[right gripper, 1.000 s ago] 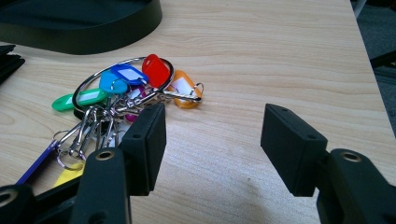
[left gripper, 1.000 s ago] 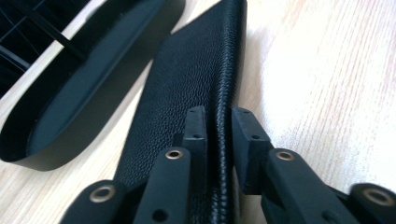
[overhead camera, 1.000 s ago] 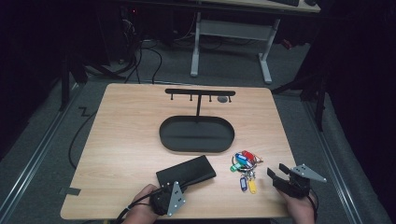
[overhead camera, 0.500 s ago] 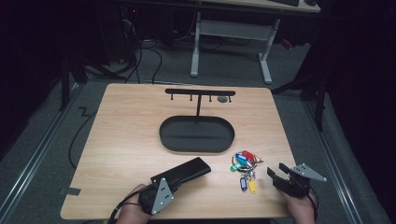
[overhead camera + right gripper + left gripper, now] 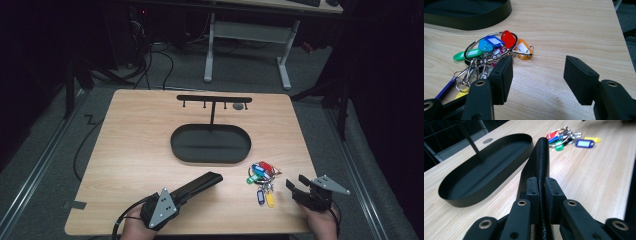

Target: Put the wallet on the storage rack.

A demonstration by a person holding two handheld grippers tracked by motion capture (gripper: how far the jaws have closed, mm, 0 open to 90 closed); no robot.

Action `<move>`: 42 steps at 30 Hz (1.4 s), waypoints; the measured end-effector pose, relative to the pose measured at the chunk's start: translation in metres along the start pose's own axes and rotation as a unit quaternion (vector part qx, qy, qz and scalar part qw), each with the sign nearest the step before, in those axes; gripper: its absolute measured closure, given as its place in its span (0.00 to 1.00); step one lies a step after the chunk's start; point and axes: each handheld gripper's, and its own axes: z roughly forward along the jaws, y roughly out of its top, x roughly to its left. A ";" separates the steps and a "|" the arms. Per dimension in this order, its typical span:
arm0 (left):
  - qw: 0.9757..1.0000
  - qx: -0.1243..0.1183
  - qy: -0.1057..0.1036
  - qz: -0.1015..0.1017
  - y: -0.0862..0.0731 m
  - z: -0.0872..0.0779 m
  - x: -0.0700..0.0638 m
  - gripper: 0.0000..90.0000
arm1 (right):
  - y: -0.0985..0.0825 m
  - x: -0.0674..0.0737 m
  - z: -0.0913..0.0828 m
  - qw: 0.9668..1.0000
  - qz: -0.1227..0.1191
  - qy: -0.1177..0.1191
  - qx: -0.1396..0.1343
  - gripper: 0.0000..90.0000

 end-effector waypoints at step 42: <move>0.996 -0.026 0.004 -0.091 -0.016 -0.004 0.031 0.82 | -0.001 0.000 0.003 1.000 -0.001 0.005 0.007 0.45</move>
